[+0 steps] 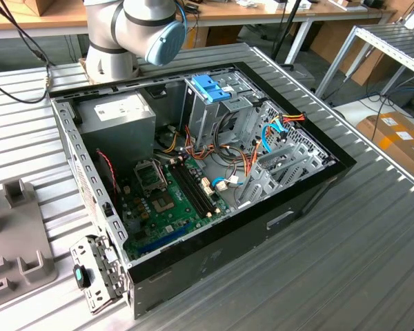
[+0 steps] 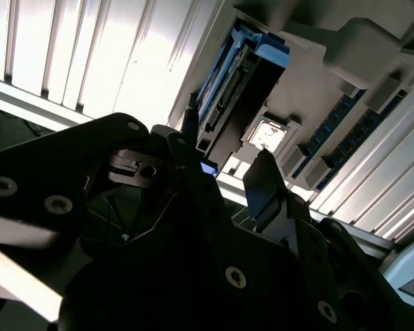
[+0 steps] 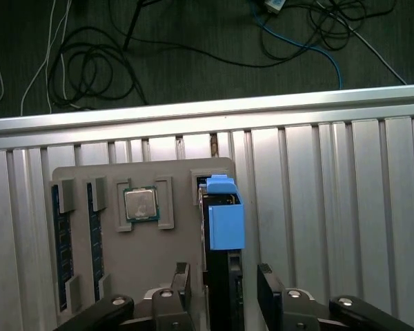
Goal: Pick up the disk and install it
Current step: 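Pick up the disk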
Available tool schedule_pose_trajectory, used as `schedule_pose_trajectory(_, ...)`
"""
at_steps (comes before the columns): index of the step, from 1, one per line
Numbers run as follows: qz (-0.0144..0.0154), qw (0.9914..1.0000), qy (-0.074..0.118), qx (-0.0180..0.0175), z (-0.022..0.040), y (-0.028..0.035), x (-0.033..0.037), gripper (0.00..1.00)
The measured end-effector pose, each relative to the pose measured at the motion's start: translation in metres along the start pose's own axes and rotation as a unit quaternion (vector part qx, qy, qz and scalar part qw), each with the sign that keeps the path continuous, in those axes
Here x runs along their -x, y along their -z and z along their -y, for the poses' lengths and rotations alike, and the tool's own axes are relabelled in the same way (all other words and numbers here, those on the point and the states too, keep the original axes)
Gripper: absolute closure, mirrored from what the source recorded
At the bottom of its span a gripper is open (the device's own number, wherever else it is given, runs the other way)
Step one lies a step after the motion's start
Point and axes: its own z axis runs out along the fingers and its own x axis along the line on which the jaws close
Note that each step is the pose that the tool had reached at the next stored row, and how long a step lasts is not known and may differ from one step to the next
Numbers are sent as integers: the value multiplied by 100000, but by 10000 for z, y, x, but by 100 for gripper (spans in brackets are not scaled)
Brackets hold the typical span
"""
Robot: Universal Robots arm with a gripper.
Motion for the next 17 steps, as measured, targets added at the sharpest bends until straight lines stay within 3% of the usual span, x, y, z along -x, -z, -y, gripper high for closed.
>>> schedule_pose_trajectory(1,1,100000,2,1,0,0,0,46)
schedule_pose_trajectory(17,10,100000,7,-14,-1,-20,0,46)
